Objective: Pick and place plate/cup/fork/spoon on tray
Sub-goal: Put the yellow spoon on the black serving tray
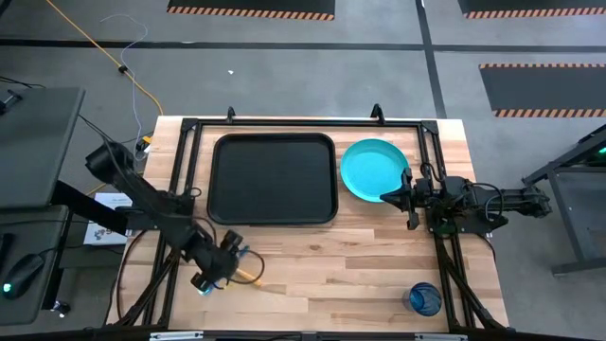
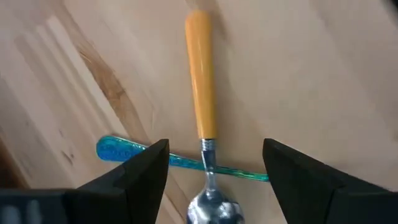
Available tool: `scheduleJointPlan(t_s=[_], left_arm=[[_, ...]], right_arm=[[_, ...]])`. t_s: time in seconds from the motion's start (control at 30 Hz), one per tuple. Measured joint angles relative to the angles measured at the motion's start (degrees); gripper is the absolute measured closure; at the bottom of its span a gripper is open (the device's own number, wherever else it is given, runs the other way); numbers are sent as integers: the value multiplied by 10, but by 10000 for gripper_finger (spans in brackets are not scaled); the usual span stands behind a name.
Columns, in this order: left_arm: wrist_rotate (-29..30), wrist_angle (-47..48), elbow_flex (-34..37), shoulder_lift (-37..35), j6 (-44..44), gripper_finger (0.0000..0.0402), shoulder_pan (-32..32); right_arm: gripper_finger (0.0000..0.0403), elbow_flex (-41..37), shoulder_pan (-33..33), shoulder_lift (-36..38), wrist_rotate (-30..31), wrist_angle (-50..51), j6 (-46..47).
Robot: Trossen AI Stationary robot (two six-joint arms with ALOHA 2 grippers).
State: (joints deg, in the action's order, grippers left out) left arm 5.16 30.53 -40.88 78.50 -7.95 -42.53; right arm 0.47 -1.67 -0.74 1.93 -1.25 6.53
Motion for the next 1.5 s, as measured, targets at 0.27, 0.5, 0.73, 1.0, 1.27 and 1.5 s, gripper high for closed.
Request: scheduleJointPlan(t_s=[0.27, 0.5, 0.73, 1.0, 1.27, 1.5], left_arm=[[-5, -76, 0, 80, -23, 151, -4], [4, -74, -1, 108, -40, 152, -4], [8, -67, -3, 118, -40, 200, -5], [25, -68, -2, 119, -33, 315, -5], [35, -71, 0, 112, -17, 367, -3], [52, -57, -14, 44, 18, 367, 10]], right_arm=[[402, 0, 0, 0, 0, 0, 0], [402, 0, 0, 0, 0, 0, -1], [402, 0, 0, 0, 0, 0, 0], [402, 0, 0, 0, 0, 0, 0], [402, 0, 0, 0, 0, 0, -1], [402, 0, 0, 0, 0, 0, 0]])
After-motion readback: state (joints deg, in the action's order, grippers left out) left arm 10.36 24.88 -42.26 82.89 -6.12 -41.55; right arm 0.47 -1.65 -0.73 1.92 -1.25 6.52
